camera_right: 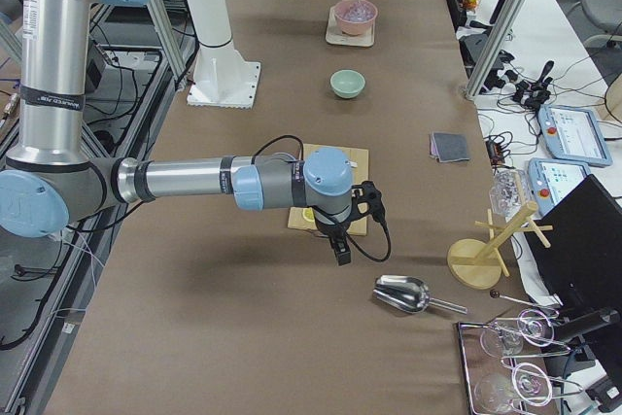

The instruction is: Put spoon and ice into bowl

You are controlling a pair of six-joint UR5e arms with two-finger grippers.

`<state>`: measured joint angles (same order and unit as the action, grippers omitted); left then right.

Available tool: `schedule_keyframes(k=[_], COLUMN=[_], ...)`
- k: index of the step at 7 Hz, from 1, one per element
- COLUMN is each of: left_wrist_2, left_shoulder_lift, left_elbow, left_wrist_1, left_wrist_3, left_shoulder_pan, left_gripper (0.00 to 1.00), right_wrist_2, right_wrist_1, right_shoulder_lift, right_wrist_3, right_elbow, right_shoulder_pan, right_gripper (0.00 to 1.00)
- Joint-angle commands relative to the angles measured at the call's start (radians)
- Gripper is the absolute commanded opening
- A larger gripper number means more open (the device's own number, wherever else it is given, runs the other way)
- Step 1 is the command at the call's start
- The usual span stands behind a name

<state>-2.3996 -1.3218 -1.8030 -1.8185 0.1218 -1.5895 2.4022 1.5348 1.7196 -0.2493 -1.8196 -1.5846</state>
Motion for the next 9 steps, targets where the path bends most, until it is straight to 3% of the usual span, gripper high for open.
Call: schedule_keyframes(k=[1,7,9], left_wrist_2=[-0.004,-0.007,-0.024], left_shoulder_lift=[0.007,0.007,0.007], left_elbow=[-0.002,-0.007,-0.006], left_wrist_1=[-0.001,-0.005,-0.004], left_wrist_3=[0.005,0.058,0.055], left_shoulder_pan=[0.0,0.002,0.002], left_gripper=[0.98,0.98,0.98], right_wrist_2=[0.009,0.043,0.09], right_wrist_1=[0.001,-0.002,-0.002], right_shoulder_lift=[0.006,0.014,0.029], right_wrist_3=[-0.004,-0.007,-0.004], right_elbow=[-0.006,-0.021,-0.02], right_shoulder_pan=[0.0,-0.002,0.0], right_gripper=[1.0,1.0,1.0])
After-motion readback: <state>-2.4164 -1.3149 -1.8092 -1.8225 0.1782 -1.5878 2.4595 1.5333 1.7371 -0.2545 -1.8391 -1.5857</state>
